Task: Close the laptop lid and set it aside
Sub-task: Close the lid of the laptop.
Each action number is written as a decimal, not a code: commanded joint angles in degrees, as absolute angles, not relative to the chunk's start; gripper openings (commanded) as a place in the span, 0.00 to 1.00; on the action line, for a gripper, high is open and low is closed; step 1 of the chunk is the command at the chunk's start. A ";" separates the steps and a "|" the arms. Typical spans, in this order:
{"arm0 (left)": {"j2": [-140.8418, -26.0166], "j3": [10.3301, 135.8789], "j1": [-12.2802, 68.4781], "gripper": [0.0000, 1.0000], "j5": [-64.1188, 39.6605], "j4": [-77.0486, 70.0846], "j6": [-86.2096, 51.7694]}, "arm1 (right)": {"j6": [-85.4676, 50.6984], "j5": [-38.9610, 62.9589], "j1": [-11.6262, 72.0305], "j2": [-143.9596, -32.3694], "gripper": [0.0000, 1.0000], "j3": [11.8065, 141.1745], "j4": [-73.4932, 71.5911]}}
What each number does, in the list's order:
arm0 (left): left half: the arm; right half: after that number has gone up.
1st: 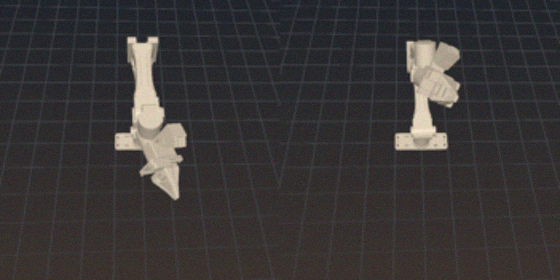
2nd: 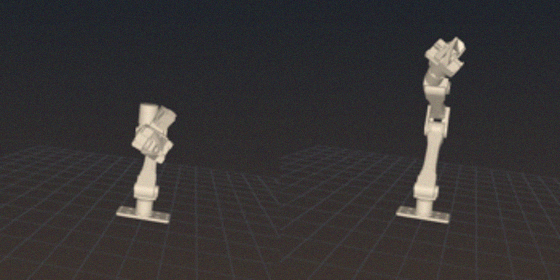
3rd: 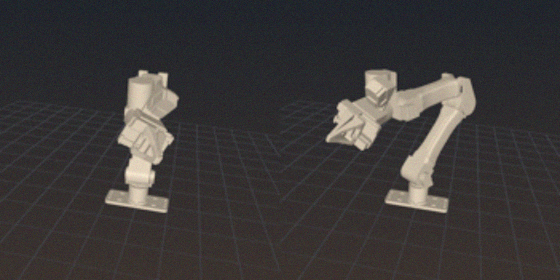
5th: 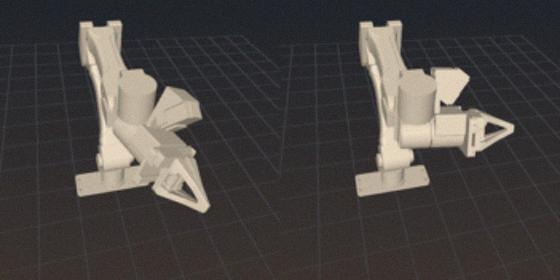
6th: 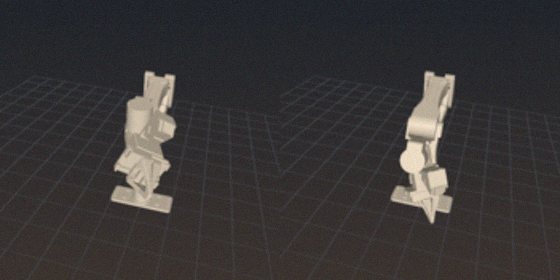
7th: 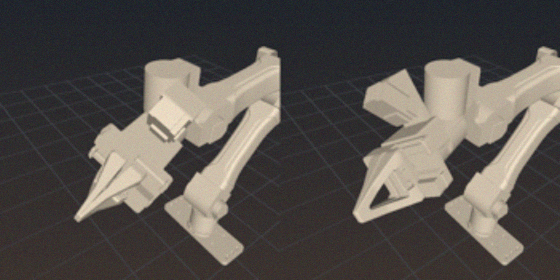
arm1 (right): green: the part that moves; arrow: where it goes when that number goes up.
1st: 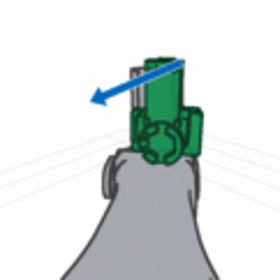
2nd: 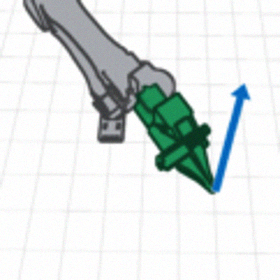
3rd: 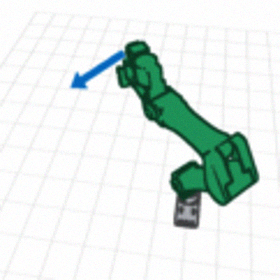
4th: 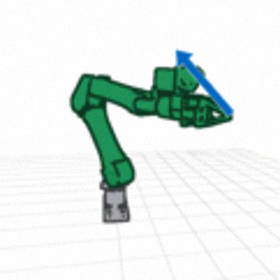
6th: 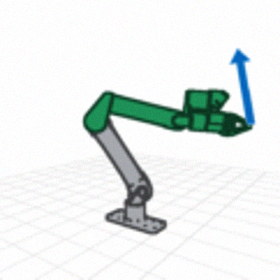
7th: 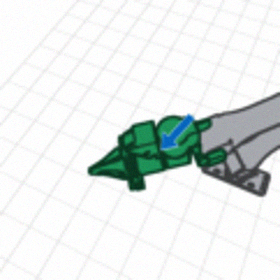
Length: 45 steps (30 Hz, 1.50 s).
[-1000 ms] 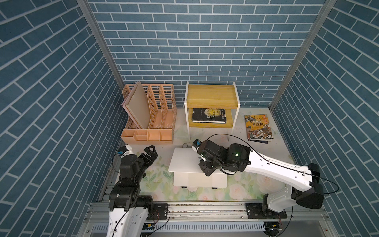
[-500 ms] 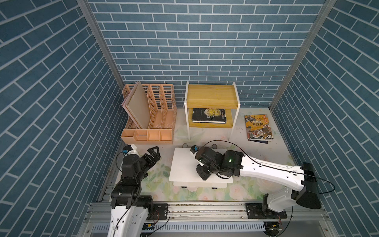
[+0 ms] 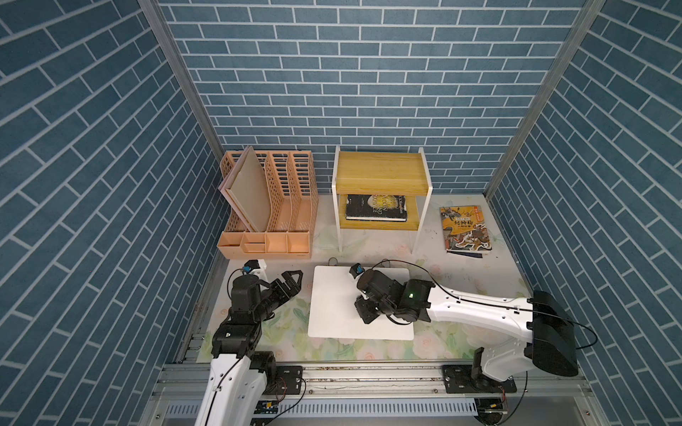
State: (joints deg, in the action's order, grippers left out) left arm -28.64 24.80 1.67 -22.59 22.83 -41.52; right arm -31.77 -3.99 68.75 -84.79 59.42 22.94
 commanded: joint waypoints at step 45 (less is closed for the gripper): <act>-35.31 11.00 17.58 1.00 -14.69 -1.69 -48.67 | -45.70 -13.18 61.61 -66.01 0.14 29.84 1.07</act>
